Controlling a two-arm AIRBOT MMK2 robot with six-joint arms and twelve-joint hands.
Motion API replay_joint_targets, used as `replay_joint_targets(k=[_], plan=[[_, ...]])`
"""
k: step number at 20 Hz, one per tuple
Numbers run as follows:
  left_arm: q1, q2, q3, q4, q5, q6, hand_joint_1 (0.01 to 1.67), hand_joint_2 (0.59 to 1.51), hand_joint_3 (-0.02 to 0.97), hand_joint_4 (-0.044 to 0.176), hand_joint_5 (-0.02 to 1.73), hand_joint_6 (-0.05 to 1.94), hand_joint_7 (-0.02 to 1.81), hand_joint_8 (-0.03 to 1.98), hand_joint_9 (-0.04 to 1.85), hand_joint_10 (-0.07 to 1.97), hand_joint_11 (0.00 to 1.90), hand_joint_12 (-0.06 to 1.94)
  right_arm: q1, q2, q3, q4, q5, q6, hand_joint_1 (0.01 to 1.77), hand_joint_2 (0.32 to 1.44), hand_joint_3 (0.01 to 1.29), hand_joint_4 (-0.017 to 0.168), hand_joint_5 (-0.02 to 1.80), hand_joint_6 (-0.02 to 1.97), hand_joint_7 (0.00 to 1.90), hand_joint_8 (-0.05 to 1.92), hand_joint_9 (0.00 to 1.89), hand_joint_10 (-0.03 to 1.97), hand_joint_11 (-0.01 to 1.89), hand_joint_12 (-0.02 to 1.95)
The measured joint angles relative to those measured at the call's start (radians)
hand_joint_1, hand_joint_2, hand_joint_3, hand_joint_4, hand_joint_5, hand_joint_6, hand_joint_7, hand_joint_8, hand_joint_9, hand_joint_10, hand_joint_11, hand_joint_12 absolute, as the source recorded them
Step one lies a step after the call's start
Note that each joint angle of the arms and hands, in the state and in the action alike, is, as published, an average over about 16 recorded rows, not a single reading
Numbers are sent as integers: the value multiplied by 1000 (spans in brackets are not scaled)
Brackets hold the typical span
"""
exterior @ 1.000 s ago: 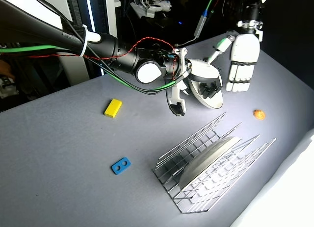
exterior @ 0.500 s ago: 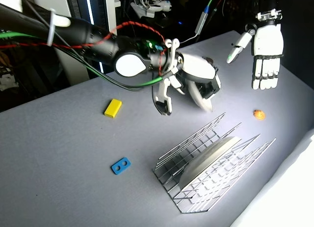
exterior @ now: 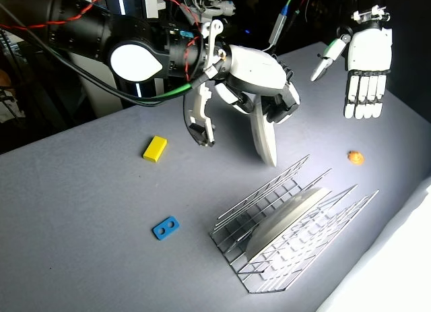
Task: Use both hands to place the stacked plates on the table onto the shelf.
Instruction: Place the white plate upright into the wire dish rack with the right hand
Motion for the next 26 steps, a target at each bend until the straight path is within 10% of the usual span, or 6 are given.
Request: replay_joint_targets(k=[26], plan=[[-1, 5, 17, 19, -10, 0, 16, 1118, 12, 2, 26, 20, 26, -4, 18, 18, 19, 16, 222, 150, 37, 438, -95, 16, 1168, 1104, 13, -6, 766, 1123, 945, 1051, 914, 816, 618, 1467]])
